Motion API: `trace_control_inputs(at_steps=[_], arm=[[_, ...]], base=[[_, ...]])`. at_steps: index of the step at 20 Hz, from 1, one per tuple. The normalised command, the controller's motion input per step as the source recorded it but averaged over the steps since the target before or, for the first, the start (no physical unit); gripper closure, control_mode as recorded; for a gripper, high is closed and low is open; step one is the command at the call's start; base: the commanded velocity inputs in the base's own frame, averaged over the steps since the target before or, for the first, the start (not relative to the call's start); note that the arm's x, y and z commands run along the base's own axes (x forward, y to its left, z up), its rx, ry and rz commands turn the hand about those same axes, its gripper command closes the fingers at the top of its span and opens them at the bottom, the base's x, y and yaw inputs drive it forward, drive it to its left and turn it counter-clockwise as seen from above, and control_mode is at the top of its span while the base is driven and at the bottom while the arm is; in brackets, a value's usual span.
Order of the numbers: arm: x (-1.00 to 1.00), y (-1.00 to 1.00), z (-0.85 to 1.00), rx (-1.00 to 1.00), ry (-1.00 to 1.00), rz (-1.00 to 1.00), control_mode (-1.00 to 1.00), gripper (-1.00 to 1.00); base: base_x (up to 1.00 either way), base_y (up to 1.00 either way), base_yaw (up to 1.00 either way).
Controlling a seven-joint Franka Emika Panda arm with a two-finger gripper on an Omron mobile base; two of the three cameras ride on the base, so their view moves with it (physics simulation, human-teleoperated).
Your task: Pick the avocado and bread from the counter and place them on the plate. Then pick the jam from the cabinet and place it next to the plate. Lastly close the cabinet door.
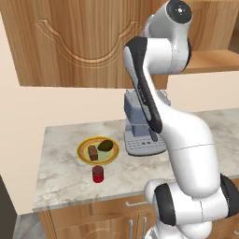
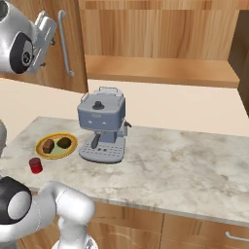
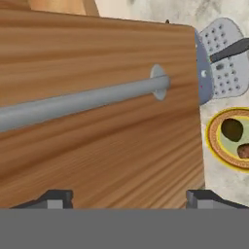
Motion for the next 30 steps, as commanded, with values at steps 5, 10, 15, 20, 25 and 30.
trace_control_inputs(at_steps=[5, 10, 15, 20, 25, 30], arm=[[1.0, -0.12, -0.3, 0.0, -0.31, 0.42, -1.0, -1.0], [1.0, -0.01, -0.33, 0.0, -0.22, 0.37, -1.0, -1.0], [1.0, 0.0, -0.18, 0.0, -0.15, 0.31, -1.0, -1.0], [0.72, 0.01, -0.06, 0.0, -0.08, 0.25, -1.0, -1.0], [-0.48, 0.15, 0.22, -0.07, -0.04, 0.26, -1.0, -1.0], [-0.93, 0.02, 0.45, -0.08, -0.15, 0.24, -1.0, -1.0]], base=[[0.0, 0.0, 0.0], [0.0, 0.0, 0.0], [0.0, 0.0, 0.0], [0.0, 0.0, 0.0], [0.0, 0.0, 0.0], [0.0, 0.0, 0.0]])
